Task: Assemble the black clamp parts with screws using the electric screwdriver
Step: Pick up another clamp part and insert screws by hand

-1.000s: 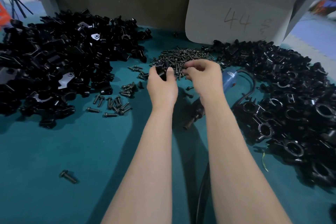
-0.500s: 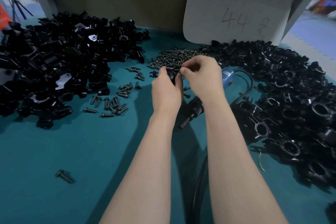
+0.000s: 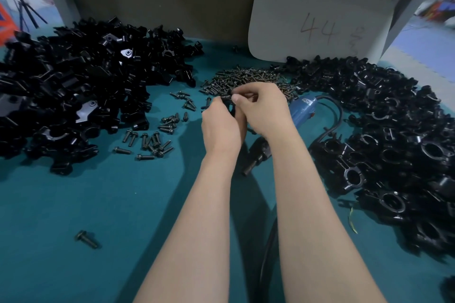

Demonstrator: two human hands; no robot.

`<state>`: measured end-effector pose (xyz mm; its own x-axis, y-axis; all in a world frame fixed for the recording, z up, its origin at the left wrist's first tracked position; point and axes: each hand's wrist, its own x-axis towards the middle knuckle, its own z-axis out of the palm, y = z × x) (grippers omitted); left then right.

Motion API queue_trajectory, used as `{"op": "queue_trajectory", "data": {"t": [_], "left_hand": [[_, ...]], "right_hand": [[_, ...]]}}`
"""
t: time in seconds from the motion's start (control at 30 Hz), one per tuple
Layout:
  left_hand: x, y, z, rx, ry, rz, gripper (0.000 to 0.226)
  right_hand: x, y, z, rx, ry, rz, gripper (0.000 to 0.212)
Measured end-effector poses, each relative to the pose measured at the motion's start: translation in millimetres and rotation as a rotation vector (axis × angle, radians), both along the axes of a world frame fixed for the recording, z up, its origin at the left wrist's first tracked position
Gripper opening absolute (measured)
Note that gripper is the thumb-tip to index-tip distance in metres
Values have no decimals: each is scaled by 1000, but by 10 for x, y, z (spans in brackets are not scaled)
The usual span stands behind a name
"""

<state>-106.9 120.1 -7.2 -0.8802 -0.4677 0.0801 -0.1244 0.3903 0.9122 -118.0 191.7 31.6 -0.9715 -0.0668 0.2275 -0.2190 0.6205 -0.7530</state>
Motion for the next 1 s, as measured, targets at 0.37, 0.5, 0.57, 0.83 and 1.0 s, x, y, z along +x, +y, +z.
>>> {"op": "queue_trajectory", "data": {"t": [0.37,0.5,0.57,0.83,1.0], "left_hand": [[17,9,-3,-152,31,5,36],[17,-2,-3,-143,32,-7,34],[25,-1,6,-148,32,-3,34],[34,-25,49,-183,59,-7,31],[47,-80,57,327,69,10,19]], "right_hand": [[10,-27,-45,10,26,-101,15],[1,22,-24,53,13,-88,19],[-15,71,15,83,-31,-37,13],[2,57,-3,147,16,11,10],[-58,166,-27,290,-79,-125,27]]}}
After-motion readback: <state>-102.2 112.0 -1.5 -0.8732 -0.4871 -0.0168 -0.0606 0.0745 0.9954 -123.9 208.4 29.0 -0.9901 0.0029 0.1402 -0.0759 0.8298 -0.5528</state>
